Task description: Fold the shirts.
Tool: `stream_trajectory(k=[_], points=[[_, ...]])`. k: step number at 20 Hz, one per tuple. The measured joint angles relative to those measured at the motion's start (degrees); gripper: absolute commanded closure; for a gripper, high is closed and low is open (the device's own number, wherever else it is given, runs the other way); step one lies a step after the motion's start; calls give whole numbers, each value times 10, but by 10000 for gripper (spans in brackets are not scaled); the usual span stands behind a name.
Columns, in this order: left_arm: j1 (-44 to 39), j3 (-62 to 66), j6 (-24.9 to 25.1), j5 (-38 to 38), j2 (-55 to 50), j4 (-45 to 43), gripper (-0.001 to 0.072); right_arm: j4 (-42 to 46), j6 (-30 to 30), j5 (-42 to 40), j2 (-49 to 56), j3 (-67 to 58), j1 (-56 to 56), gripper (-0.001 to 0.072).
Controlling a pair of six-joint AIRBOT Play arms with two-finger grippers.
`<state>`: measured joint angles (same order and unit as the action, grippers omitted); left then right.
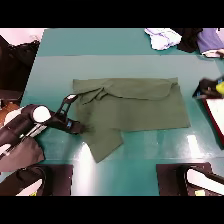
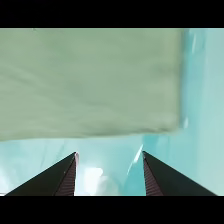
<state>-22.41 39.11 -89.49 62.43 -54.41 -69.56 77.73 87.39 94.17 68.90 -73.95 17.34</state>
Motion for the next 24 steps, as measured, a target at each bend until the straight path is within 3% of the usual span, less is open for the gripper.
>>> stream_trajectory(k=[3,7,18,24], points=[[1,0,-21,37,41,-66,674,0,-15,-47,-53,158,43,250],[1,0,-31,44,60,-77,674,-1,-45,-117,-81,295,67,250],[1,0,-63,5,67,-47,674,-46,-87,-194,-46,364,74,264],[1,0,-65,1,67,-32,674,-49,-90,-231,-39,365,74,434]])
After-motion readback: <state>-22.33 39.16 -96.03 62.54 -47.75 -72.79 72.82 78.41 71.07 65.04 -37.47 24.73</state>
